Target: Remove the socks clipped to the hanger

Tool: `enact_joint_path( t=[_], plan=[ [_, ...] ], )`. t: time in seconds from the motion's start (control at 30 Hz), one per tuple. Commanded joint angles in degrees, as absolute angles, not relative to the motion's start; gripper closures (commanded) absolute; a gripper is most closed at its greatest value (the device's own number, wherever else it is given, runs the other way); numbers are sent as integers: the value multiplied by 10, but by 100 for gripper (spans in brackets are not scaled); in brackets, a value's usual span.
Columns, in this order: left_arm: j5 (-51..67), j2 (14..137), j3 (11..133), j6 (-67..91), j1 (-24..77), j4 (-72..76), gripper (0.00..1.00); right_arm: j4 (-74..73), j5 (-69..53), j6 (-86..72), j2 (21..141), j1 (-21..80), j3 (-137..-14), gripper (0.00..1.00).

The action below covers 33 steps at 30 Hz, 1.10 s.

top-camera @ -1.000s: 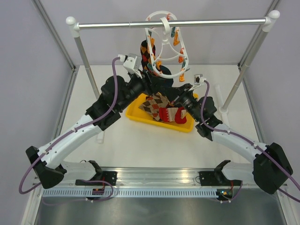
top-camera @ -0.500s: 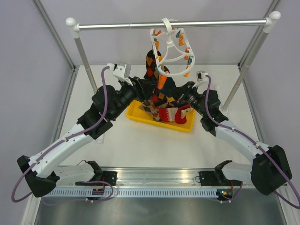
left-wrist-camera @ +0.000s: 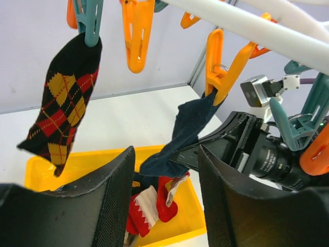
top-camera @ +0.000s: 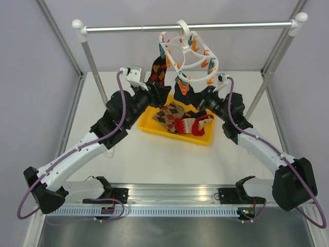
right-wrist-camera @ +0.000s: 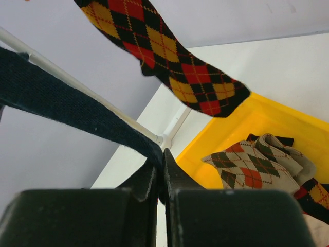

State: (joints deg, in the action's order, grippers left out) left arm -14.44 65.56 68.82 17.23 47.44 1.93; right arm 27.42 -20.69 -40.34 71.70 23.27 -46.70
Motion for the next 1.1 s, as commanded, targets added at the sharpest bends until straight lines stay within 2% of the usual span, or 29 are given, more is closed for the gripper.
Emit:
enact_joint_path(
  t=[0.0,0.33,1.07],
  plan=[
    [-112,669,713,146,456,51,44,272,-235,-408,722,224,-491,97],
    [-25,677,716,115,444,120,39,251,-247,-403,722,217,-505,97],
    [134,725,724,124,388,216,37,222,-261,-396,720,213,-526,96]
  ],
)
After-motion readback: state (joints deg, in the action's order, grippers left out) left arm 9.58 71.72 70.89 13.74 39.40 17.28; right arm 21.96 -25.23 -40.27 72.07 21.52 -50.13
